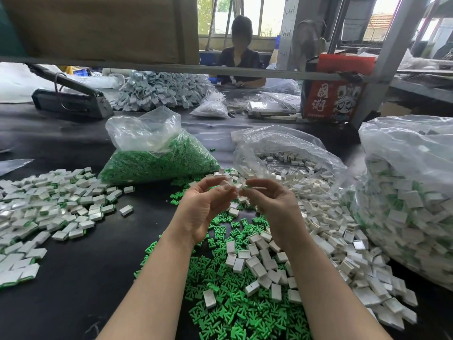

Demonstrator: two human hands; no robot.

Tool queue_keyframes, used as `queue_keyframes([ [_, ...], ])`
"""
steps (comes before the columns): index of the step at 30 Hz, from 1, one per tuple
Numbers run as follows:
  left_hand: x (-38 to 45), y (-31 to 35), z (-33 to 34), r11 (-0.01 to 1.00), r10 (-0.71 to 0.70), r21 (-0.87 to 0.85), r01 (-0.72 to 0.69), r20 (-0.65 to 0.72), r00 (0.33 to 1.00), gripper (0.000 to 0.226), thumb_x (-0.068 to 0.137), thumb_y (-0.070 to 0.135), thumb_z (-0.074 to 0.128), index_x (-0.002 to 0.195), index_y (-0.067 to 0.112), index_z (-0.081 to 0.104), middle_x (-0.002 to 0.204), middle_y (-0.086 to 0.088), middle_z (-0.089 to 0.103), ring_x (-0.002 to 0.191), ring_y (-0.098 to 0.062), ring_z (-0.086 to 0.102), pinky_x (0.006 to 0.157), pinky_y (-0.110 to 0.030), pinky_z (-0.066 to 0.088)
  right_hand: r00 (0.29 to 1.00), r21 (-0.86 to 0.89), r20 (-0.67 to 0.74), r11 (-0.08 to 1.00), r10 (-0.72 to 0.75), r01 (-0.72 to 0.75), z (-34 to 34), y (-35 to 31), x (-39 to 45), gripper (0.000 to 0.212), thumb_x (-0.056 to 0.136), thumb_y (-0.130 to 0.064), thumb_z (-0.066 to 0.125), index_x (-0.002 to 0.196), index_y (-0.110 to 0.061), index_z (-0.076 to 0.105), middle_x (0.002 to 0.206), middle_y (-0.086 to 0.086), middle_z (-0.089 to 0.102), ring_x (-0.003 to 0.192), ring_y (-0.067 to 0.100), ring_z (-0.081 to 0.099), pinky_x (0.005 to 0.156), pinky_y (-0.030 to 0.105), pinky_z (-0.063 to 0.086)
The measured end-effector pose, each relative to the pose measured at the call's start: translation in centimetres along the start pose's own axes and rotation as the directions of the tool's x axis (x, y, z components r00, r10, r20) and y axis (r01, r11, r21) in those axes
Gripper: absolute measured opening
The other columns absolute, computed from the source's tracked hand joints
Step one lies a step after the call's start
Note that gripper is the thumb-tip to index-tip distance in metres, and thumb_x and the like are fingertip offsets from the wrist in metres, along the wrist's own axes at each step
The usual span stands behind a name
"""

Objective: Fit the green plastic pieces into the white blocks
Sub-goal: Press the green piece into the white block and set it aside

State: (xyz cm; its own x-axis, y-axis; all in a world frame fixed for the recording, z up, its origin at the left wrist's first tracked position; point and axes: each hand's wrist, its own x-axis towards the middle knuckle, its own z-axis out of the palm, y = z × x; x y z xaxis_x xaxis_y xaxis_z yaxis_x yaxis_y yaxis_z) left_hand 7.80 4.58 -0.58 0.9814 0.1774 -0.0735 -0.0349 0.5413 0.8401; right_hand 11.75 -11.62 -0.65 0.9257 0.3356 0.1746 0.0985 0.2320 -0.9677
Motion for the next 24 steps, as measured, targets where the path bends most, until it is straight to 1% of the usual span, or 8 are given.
queue_keyframes([
  [2, 0.0, -0.1, 0.2, 1.000, 0.002, -0.006, -0.002, -0.001, 1.000, 0.035, 0.068, 0.009, 0.073, 0.101, 0.010, 0.062, 0.091, -0.012, 0.076, 0.079, -0.019, 0.074, 0.061, -0.023, 0.056, 1.000, 0.059, -0.013, 0.998, 0.014, -0.013, 0.0, 0.0, 0.0, 0.015, 0.083, -0.009, 0.069, 0.097, -0.006, 0.069, 0.089, 0.011, 0.072, 0.075, 0.017, 0.064, 0.070, 0.028, 0.051],
  [4, 0.1, -0.3, 0.4, 1.000, 0.007, 0.000, -0.007, -0.007, 1.000, 0.031, 0.066, 0.010, 0.074, 0.095, 0.012, 0.062, 0.088, -0.008, 0.076, 0.078, -0.017, 0.073, 0.062, -0.022, 0.055, 0.999, 0.131, -0.031, 0.991, 0.036, -0.032, 0.0, 0.0, 0.2, 0.011, 0.082, -0.010, 0.069, 0.092, -0.008, 0.070, 0.088, 0.012, 0.071, 0.075, 0.019, 0.059, 0.071, 0.032, 0.047],
  [7, 0.2, -0.6, 0.5, 1.000, 0.001, 0.005, -0.001, -0.023, 1.000, 0.031, 0.064, 0.011, 0.077, 0.092, 0.013, 0.065, 0.080, -0.002, 0.073, 0.071, -0.011, 0.069, 0.059, -0.020, 0.053, 0.997, 0.184, -0.057, 0.982, 0.059, -0.047, -0.1, -0.1, 0.3, 0.010, 0.074, -0.016, 0.072, 0.084, -0.013, 0.073, 0.084, 0.007, 0.069, 0.077, 0.018, 0.056, 0.073, 0.031, 0.044],
  [10, 0.2, -1.0, 0.7, 0.999, -0.030, -0.018, 0.030, -0.014, 0.999, 0.035, 0.064, 0.011, 0.078, 0.097, 0.008, 0.065, 0.083, -0.007, 0.075, 0.071, -0.013, 0.072, 0.056, -0.020, 0.054, 0.996, 0.180, -0.067, 0.983, 0.054, -0.041, -0.2, -0.1, 0.2, 0.011, 0.073, -0.016, 0.073, 0.084, -0.013, 0.074, 0.083, 0.007, 0.068, 0.075, 0.016, 0.054, 0.073, 0.032, 0.042],
  [13, 0.3, -1.1, 0.8, 1.000, -0.029, -0.001, 0.029, -0.003, 1.000, 0.036, 0.063, 0.014, 0.080, 0.096, 0.007, 0.065, 0.087, -0.012, 0.076, 0.074, -0.017, 0.074, 0.056, -0.021, 0.055, 0.995, 0.183, -0.078, 0.982, 0.057, -0.042, -0.2, -0.1, 0.3, 0.014, 0.072, -0.017, 0.074, 0.085, -0.012, 0.074, 0.083, 0.008, 0.068, 0.075, 0.018, 0.055, 0.073, 0.032, 0.043],
  [19, 0.3, -1.3, 0.8, 0.991, 0.043, 0.128, -0.042, -0.005, 0.999, 0.054, 0.046, 0.030, 0.090, 0.090, 0.008, 0.068, 0.086, -0.013, 0.076, 0.075, -0.019, 0.074, 0.057, -0.020, 0.055, 0.996, 0.157, -0.079, 0.987, 0.041, -0.028, -0.1, -0.1, 0.4, 0.019, 0.068, -0.022, 0.077, 0.084, -0.012, 0.075, 0.083, 0.009, 0.069, 0.074, 0.017, 0.058, 0.072, 0.031, 0.046],
  [21, 0.4, -1.4, 0.7, 0.982, 0.074, 0.176, -0.072, -0.005, 0.997, 0.053, 0.046, 0.032, 0.091, 0.088, 0.009, 0.069, 0.086, -0.015, 0.076, 0.075, -0.020, 0.074, 0.058, -0.021, 0.055, 0.997, 0.132, -0.068, 0.991, 0.024, -0.015, -0.2, -0.1, 0.4, 0.017, 0.070, -0.022, 0.077, 0.084, -0.013, 0.074, 0.081, 0.007, 0.070, 0.072, 0.015, 0.059, 0.071, 0.030, 0.047],
  [24, 0.5, -1.5, 0.5, 0.968, 0.118, 0.224, -0.114, -0.001, 0.993, 0.049, 0.048, 0.033, 0.091, 0.086, 0.009, 0.071, 0.086, -0.015, 0.075, 0.076, -0.021, 0.073, 0.058, -0.020, 0.054, 0.997, 0.078, -0.072, 0.997, -0.014, 0.020, -0.2, 0.1, 0.5, 0.009, 0.076, -0.017, 0.075, 0.084, -0.013, 0.074, 0.073, 0.000, 0.069, 0.064, 0.007, 0.059, 0.062, 0.024, 0.046],
])
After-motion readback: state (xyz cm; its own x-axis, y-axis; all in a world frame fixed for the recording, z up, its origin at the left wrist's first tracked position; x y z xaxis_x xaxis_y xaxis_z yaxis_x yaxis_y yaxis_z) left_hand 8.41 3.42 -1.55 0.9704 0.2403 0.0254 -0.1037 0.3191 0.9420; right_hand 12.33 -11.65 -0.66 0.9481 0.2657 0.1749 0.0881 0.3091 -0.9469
